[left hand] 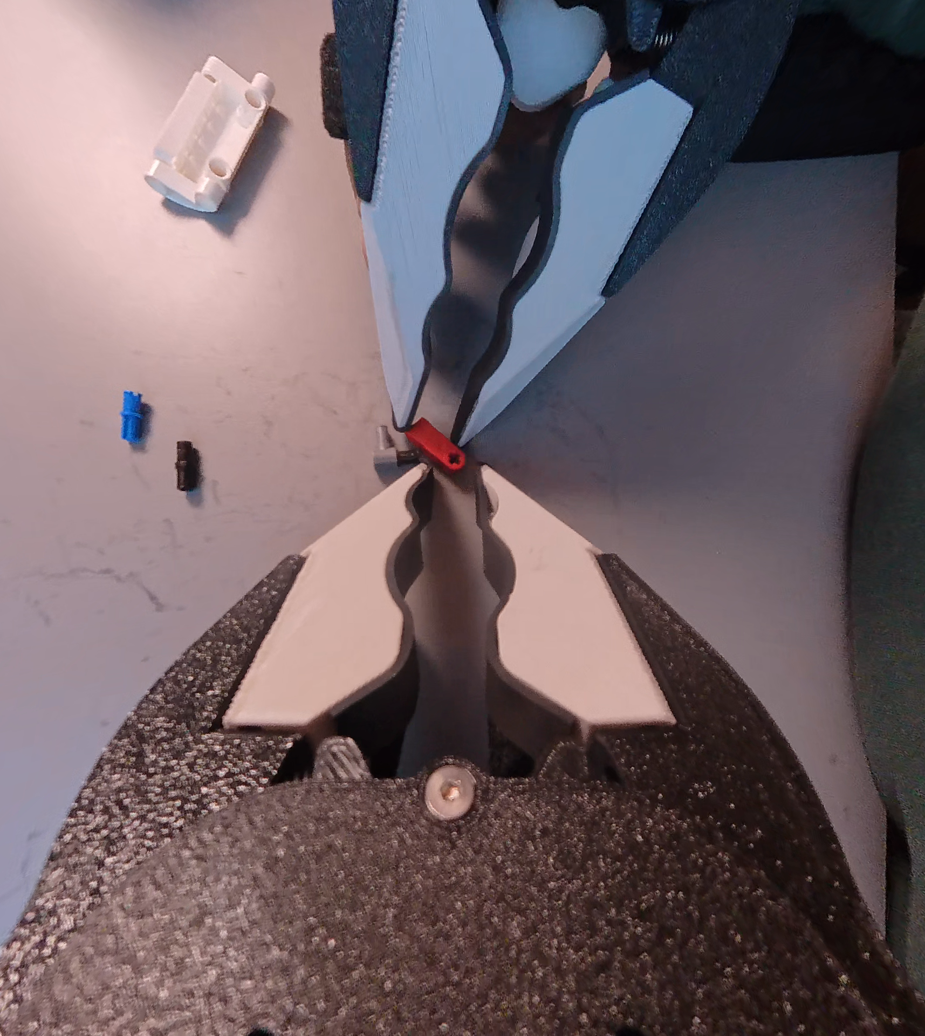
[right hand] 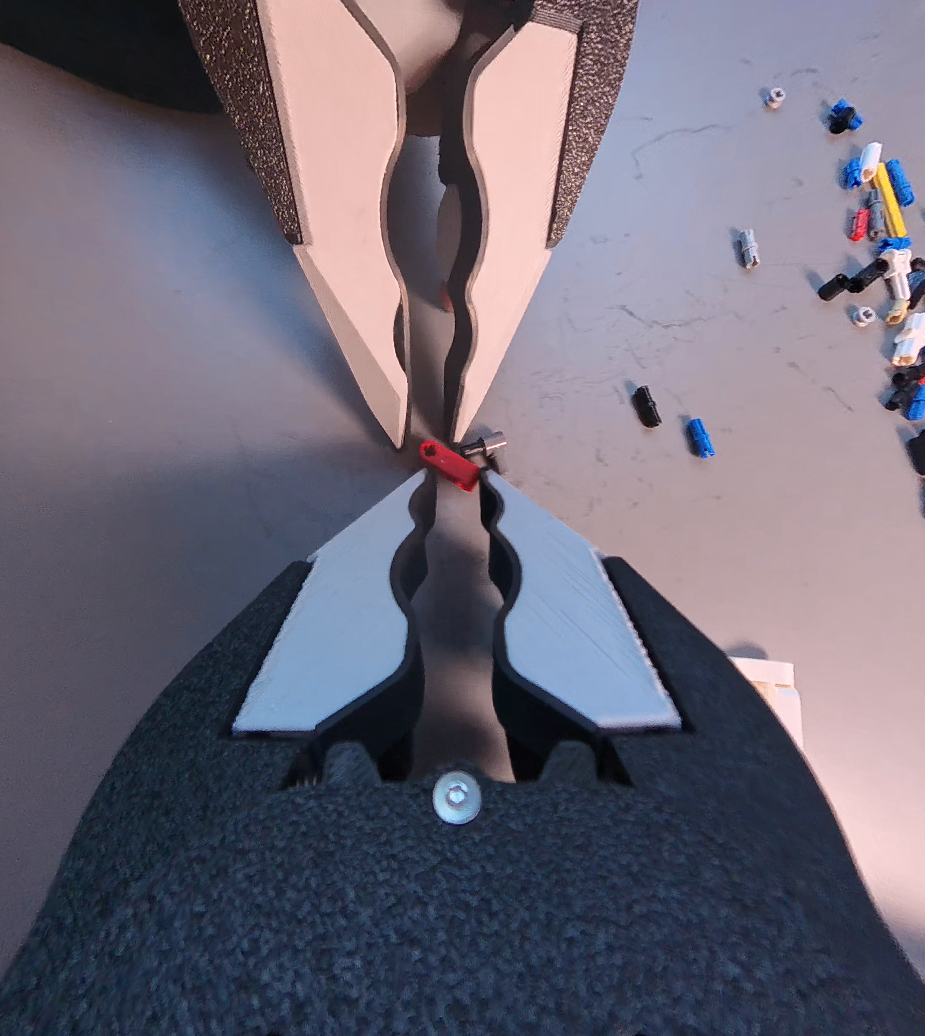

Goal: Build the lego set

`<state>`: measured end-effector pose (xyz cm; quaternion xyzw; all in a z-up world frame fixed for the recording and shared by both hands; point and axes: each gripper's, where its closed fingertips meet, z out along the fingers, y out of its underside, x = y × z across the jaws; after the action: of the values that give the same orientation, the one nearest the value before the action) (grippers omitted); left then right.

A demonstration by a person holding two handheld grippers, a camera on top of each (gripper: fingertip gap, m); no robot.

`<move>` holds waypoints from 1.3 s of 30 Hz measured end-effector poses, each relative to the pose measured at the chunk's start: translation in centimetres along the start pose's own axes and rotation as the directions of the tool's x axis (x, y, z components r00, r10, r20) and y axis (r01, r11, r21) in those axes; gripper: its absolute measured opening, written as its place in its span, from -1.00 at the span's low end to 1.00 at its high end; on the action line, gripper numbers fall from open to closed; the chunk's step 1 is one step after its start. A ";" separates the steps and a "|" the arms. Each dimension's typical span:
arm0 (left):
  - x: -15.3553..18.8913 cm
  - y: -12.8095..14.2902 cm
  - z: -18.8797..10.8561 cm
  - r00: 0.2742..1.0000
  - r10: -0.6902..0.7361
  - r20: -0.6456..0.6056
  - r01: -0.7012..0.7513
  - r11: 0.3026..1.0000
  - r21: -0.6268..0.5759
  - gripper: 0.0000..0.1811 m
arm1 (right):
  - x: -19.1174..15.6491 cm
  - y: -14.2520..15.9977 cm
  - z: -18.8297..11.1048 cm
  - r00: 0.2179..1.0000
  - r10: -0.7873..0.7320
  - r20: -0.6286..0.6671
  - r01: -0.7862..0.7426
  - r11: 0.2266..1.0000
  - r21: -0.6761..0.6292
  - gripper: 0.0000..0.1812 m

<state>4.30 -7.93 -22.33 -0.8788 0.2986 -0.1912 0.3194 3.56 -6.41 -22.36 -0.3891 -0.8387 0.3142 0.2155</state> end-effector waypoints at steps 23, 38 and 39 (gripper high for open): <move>-1.0 -2.1 -0.1 0.785 0.505 0.358 -0.511 0.855 -0.086 -0.92 | -0.5 -1.4 -2.4 0.933 0.337 0.130 -0.353 0.924 0.144 -0.81; 1.6 -3.0 -2.3 0.978 0.206 -0.038 -0.191 0.954 0.233 -0.82 | -1.8 -2.4 -3.5 0.994 -0.109 -0.029 0.113 0.964 0.242 -0.91; 1.9 -3.0 -2.1 0.977 0.209 -0.053 -0.192 0.954 0.230 -0.85 | -1.9 -2.4 -3.3 0.991 -0.130 -0.040 0.136 0.963 0.234 -0.91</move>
<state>5.81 -8.32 -18.49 -0.7945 0.3747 -0.2238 0.4222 5.47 -7.88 -18.57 -0.3074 -0.8167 0.3920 0.2912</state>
